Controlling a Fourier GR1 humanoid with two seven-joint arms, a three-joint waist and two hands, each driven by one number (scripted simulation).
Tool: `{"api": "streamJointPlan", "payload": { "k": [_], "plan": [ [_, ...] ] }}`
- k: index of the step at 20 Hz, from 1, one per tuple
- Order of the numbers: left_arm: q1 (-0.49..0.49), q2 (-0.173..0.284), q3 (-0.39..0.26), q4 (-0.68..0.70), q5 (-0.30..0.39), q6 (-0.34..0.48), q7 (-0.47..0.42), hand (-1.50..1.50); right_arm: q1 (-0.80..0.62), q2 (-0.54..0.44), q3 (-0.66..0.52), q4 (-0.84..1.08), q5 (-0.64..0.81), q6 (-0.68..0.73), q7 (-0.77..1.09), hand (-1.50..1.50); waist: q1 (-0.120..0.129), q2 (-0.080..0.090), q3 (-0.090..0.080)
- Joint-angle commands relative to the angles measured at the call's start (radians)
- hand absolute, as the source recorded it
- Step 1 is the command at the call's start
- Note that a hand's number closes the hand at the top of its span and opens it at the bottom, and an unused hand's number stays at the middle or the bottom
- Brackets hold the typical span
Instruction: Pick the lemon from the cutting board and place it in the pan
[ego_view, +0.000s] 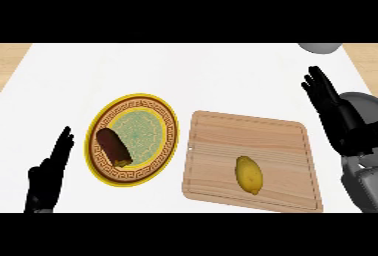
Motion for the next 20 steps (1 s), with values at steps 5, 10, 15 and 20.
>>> {"api": "streamJointPlan", "payload": {
  "k": [5, 10, 15, 20],
  "plan": [
    [-0.221, -0.011, 0.039, -0.08, 0.035, -0.019, 0.031, 0.0, -0.025, 0.016, 0.203, 0.03, -0.051, 0.429, -0.095, 1.5, 0.036, 0.021, 0.019],
    [-0.243, -0.024, 0.074, -0.066, 0.091, -0.044, 0.057, 0.0, 0.177, -0.05, 0.148, 0.024, 0.226, 0.252, -0.501, -1.5, -0.028, 0.002, 0.017],
    [-0.284, -0.035, 0.069, -0.05, 0.079, -0.047, 0.08, 0.0, 0.227, -0.219, -0.03, 0.065, 0.239, 0.262, -0.684, -1.5, -0.01, 0.005, 0.015],
    [-0.272, -0.058, 0.049, -0.078, 0.057, -0.035, 0.095, 0.0, 0.255, -0.442, -0.086, -0.062, 0.249, 0.402, -0.568, -1.5, -0.003, 0.003, 0.013]
  ]
}}
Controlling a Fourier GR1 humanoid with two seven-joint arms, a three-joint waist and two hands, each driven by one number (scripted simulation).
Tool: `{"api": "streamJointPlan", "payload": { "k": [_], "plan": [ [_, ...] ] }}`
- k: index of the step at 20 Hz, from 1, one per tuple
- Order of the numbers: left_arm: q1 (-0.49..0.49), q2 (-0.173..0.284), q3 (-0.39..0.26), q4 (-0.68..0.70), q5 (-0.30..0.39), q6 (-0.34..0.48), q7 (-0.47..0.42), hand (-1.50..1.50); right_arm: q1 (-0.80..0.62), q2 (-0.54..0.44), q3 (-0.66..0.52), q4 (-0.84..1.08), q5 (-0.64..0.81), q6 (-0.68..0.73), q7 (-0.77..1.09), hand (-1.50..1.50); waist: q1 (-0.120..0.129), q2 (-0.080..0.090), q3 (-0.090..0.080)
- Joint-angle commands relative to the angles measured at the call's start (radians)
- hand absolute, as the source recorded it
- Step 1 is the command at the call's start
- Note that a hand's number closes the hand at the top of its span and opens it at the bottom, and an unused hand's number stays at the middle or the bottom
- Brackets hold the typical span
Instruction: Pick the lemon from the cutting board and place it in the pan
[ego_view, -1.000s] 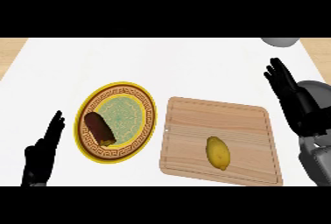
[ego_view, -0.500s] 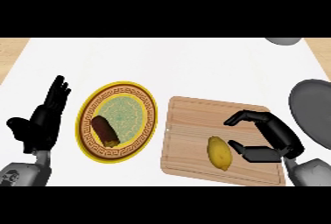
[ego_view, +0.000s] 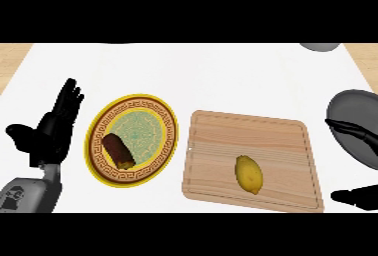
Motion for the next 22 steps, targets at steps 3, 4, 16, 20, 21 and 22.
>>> {"api": "streamJointPlan", "payload": {
  "k": [3, 4, 16, 20, 21, 22],
  "plan": [
    [-0.038, -0.037, -0.019, 0.021, -0.036, 0.028, 0.001, 0.0, -0.071, -0.222, -0.047, -0.077, 0.087, 0.102, 0.119, -1.5, 0.015, 0.003, -0.002],
    [-0.028, 0.009, 0.025, 0.036, 0.005, -0.027, 0.002, 0.0, -0.043, -0.249, -0.048, -0.158, 0.088, 0.1, 0.177, -1.5, 0.007, 0.0, -0.003],
    [-0.026, -0.053, 0.018, 0.003, -0.056, -0.035, 0.008, 0.0, -0.244, -0.122, -0.046, -0.417, 0.068, 0.186, 0.656, -1.5, 0.029, 0.003, -0.001],
    [-0.065, -0.051, 0.047, 0.052, -0.054, -0.053, 0.022, 0.0, -0.202, -0.085, -0.026, -0.476, 0.05, 0.26, 0.653, -1.5, 0.02, 0.003, 0.0],
    [-0.045, -0.013, 0.07, 0.026, -0.033, -0.082, 0.032, 0.0, -0.206, -0.07, 0.018, -0.558, 0.031, 0.244, 0.754, -1.5, 0.021, 0.002, -0.001],
    [-0.082, -0.024, 0.068, 0.049, -0.042, -0.075, 0.04, 0.0, -0.214, -0.023, 0.057, -0.579, 0.054, 0.224, 0.771, -1.5, 0.021, 0.003, -0.001]
  ]
}}
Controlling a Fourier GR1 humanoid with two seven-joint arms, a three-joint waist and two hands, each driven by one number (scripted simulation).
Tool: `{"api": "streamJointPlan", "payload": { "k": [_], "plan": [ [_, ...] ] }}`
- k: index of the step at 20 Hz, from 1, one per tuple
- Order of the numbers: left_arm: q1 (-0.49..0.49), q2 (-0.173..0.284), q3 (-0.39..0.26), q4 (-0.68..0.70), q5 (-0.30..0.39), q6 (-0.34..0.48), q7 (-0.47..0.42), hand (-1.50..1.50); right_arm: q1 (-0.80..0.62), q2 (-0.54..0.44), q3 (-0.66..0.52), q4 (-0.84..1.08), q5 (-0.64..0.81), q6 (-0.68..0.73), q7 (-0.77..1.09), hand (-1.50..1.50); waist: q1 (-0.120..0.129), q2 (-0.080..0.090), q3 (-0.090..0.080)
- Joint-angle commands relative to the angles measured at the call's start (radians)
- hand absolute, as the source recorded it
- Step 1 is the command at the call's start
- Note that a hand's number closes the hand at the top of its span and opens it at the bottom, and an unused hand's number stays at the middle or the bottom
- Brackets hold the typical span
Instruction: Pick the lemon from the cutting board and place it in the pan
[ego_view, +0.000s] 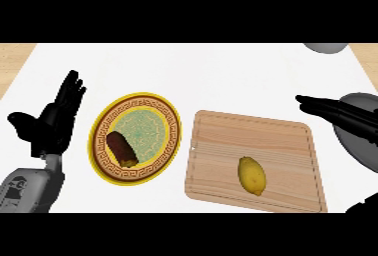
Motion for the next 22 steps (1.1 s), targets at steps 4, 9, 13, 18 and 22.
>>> {"api": "streamJointPlan", "payload": {
  "k": [4, 9, 13, 18, 22],
  "plan": [
    [-0.033, -0.034, 0.035, 0.052, -0.014, -0.03, -0.013, 0.0, -0.029, 0.159, 0.065, -0.034, 0.087, 0.064, 0.108, -1.5, -0.001, 0.001, 0.001],
    [-0.041, -0.039, 0.044, 0.023, -0.032, -0.029, 0.017, 0.0, 0.0, 0.162, 0.039, -0.071, 0.103, 0.12, 0.24, -1.5, -0.003, 0.001, 0.001],
    [0.024, -0.043, 0.05, -0.029, -0.051, -0.052, 0.008, 0.0, 0.023, 0.277, 0.076, -0.068, 0.236, 0.107, 0.247, -1.5, 0.0, 0.0, 0.001],
    [0.036, -0.068, 0.055, 0.006, -0.071, -0.057, -0.031, 0.0, -0.028, 0.312, 0.077, 0.055, 0.333, 0.146, 0.241, -1.5, 0.004, 0.002, 0.001],
    [0.033, -0.08, 0.06, -0.043, -0.077, -0.064, 0.03, 0.0, -0.009, 0.396, 0.123, 0.05, 0.397, 0.182, 0.244, -1.5, 0.002, 0.001, 0.001]
  ]
}}
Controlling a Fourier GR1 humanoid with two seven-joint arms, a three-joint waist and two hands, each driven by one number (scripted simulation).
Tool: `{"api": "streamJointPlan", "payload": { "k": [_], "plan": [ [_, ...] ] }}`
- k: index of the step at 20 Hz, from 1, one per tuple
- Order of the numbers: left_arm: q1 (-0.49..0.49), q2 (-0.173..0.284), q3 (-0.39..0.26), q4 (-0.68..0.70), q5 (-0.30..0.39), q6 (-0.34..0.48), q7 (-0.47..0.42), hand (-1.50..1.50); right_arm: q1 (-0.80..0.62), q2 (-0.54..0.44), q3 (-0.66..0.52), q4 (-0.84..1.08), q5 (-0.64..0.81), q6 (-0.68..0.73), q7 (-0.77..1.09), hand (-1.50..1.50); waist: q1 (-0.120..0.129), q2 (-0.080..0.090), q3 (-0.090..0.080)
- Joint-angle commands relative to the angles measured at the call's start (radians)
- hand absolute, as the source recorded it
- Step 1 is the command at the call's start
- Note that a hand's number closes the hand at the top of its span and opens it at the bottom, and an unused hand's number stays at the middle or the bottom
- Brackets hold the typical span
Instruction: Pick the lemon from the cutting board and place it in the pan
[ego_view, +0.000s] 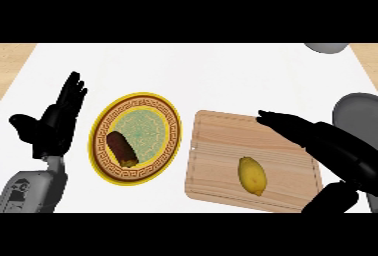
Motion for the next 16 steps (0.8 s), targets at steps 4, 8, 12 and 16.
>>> {"api": "streamJointPlan", "payload": {
  "k": [4, 8, 12, 16],
  "plan": [
    [0.012, 0.011, 0.048, -0.005, 0.001, -0.05, -0.009, 0.0, -0.025, 0.077, 0.014, 0.127, 0.102, 0.089, -0.095, -1.5, 0.001, 0.0, 0.0],
    [-0.02, -0.019, 0.038, -0.01, -0.024, -0.027, 0.027, 0.0, 0.027, 0.11, 0.064, 0.167, 0.238, 0.057, -0.192, -1.5, -0.001, 0.001, 0.0],
    [0.024, -0.018, 0.06, -0.016, -0.016, -0.072, 0.0, 0.0, -0.003, 0.173, 0.076, 0.174, 0.292, 0.096, -0.143, -1.5, 0.001, 0.0, 0.0],
    [0.003, -0.034, 0.045, -0.064, -0.035, -0.043, 0.072, 0.0, 0.033, 0.169, 0.099, 0.084, 0.348, 0.129, -0.076, -1.5, -0.002, -0.002, 0.0]
  ]
}}
